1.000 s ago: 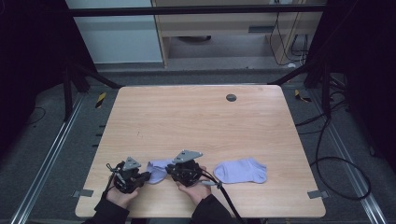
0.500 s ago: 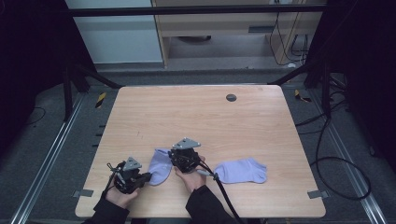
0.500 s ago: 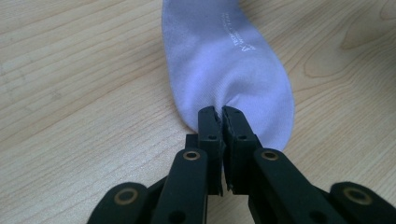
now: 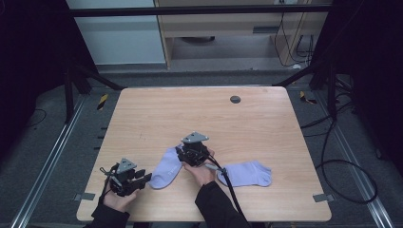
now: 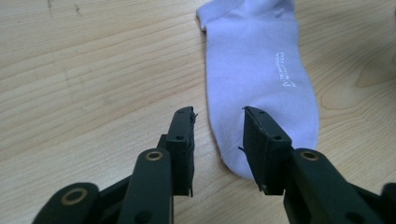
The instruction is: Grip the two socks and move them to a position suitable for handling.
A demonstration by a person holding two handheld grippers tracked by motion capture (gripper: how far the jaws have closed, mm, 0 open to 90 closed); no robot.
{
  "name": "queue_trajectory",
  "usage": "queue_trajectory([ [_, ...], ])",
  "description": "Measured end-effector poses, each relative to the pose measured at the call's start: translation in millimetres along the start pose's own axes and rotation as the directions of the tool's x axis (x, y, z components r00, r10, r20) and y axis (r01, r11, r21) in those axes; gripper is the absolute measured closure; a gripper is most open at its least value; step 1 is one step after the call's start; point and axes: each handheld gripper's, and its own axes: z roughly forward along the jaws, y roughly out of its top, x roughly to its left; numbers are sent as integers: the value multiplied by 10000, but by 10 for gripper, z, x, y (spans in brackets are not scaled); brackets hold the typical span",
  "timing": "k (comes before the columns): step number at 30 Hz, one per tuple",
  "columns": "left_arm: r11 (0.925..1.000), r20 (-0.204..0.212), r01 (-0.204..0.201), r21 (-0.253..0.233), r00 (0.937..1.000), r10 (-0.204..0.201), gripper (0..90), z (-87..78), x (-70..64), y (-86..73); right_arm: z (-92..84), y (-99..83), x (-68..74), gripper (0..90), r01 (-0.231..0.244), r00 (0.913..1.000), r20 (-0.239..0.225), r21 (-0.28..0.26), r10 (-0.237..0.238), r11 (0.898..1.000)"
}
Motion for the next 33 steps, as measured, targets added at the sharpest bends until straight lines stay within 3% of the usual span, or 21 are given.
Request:
queue_trajectory([
  [7, 9974, -39, 63, 714, 10000, -60, 626, 90, -56, -40, 93, -98, -208, 626, -289, 9996, 59, 952, 285, 9950],
  [16, 9958, -142, -16, 917, 9999, 29, 727, 125, -76, -49, 271, -203, -242, 706, -465, 9989, -18, 1633, 474, 9855],
  [21, 9947, -143, -97, 1025, 9998, 112, 833, 137, -89, -36, 264, -208, -211, 869, -391, 9990, -158, 1684, 423, 9849],
  [24, 9937, -116, -136, 1115, 9998, 150, 869, 138, -98, -23, 256, -203, -177, 878, -292, 9994, -108, 1675, 314, 9854],
  [28, 9964, -132, -10, 849, 9999, 21, 874, 92, -66, 16, 161, -178, -162, 879, -335, 9989, -267, 1412, 376, 9894],
  [33, 9987, -610, -88, 509, 9981, 119, 875, 44, 42, 121, -35, -187, -109, 877, -418, 9981, -399, 981, 460, 9943],
])
